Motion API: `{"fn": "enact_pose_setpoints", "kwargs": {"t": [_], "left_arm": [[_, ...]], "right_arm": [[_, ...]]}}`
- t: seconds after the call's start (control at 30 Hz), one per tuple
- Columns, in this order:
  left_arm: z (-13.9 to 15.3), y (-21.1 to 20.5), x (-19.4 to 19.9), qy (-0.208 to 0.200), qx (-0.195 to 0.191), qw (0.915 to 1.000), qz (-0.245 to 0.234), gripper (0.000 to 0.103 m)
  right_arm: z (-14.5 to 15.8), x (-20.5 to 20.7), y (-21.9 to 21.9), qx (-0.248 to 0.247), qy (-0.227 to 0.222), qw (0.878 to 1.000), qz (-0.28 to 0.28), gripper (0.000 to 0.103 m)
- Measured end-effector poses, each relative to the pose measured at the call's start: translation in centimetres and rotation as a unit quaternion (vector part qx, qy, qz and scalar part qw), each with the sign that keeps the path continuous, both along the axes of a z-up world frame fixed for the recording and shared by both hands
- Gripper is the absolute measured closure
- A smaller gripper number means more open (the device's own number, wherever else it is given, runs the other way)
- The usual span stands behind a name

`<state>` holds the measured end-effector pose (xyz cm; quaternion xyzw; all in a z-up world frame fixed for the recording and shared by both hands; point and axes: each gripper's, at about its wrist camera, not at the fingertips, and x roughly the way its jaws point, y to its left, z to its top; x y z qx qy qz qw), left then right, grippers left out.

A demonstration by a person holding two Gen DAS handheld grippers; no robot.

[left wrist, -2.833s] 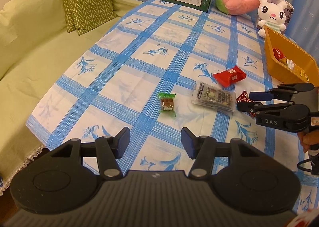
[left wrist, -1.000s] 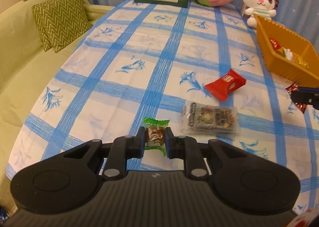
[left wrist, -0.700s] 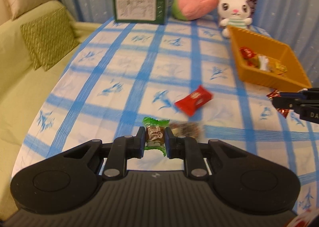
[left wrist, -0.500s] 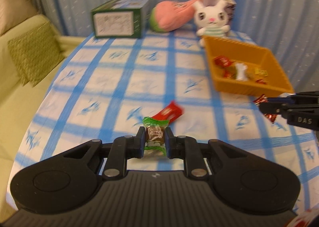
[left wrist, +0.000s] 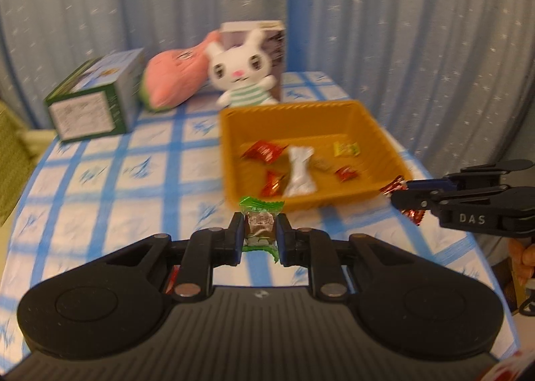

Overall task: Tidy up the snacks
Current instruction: 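Carry the red-and-white candy and green-wrapped candy with both tools over the orange tray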

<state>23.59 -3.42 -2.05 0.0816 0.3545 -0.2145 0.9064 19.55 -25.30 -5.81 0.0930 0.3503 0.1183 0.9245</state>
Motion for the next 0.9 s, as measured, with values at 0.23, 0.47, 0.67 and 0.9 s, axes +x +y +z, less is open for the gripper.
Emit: {"fn": "enact_pose_setpoints", "kwargs": {"t": [0.23, 0.47, 0.67, 0.9], "left_arm": [[1.3, -5.2, 3.5, -0.018, -0.004, 0.9989, -0.044, 0.085], [1.6, -9.0, 7.8, -0.015, 0.003, 0.9974, -0.070, 0.085], [0.6, -11.3, 11.4, -0.007, 0.009, 0.9974, -0.071, 0.085], [-1.4, -13.1, 15.3, 0.014, 0.011, 0.9972, -0.073, 0.085]], "right_arm": [[1.0, 2.2, -3.2, 0.016, -0.007, 0.999, -0.034, 0.082], [1.5, 5.8, -5.6, 0.028, -0.017, 0.998, -0.050, 0.082], [1.2, 9.0, -6.9, 0.041, -0.019, 0.997, -0.064, 0.082], [-0.3, 11.9, -8.1, 0.052, -0.005, 0.995, -0.086, 0.082]]}}
